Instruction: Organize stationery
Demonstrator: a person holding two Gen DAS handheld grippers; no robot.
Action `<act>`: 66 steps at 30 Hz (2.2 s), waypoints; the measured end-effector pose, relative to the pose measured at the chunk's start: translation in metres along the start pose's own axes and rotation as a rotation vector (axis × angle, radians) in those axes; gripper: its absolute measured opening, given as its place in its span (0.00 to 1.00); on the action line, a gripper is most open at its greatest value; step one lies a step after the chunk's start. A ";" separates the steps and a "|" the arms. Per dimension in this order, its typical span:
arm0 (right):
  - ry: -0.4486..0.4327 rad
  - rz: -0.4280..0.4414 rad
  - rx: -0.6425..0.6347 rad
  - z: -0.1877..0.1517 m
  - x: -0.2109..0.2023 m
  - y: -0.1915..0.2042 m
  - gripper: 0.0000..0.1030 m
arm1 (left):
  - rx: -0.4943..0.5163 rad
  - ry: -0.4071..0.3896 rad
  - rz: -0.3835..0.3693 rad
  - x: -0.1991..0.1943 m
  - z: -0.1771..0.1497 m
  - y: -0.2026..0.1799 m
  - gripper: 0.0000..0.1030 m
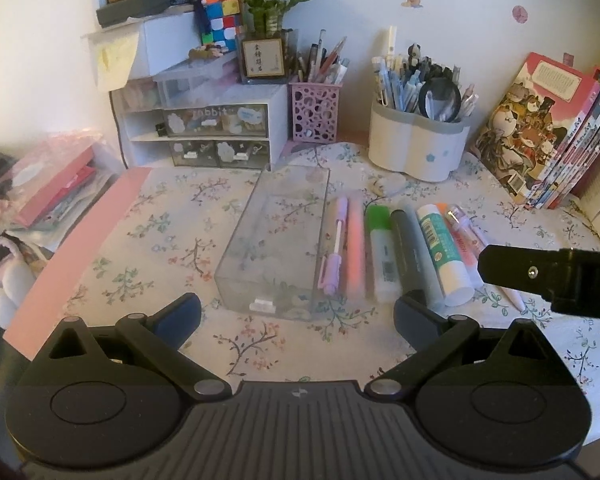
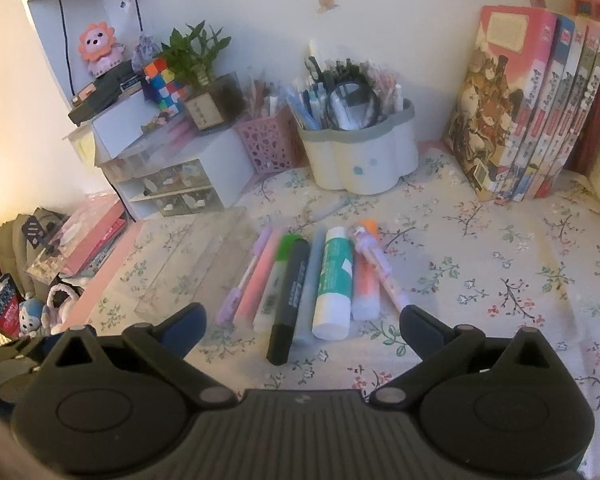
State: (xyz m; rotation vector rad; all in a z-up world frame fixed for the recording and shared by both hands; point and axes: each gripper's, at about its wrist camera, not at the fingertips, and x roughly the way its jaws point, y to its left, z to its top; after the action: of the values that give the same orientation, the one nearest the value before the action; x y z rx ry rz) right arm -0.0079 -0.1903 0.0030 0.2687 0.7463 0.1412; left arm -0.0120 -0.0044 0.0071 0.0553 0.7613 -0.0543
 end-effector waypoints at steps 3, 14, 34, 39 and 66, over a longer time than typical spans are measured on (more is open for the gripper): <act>0.003 -0.008 -0.003 -0.001 0.003 0.000 0.73 | 0.005 -0.009 0.007 0.003 0.000 0.000 0.94; 0.025 -0.012 0.015 -0.002 0.016 -0.007 0.73 | 0.026 -0.010 0.009 0.017 -0.007 0.001 0.91; 0.070 -0.006 0.037 0.000 0.045 -0.016 0.47 | 0.028 -0.006 0.009 0.047 -0.009 0.010 0.89; 0.077 -0.005 0.039 0.001 0.051 -0.018 0.42 | 0.027 -0.004 0.010 0.055 -0.009 0.014 0.88; 0.137 -0.036 -0.050 0.029 0.102 -0.014 0.15 | 0.052 -0.089 -0.009 0.083 -0.023 0.016 0.71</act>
State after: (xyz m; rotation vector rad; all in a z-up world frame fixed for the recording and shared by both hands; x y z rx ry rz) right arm 0.0870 -0.1869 -0.0473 0.1998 0.8816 0.1451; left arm 0.0329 0.0112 -0.0664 0.0982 0.6709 -0.0843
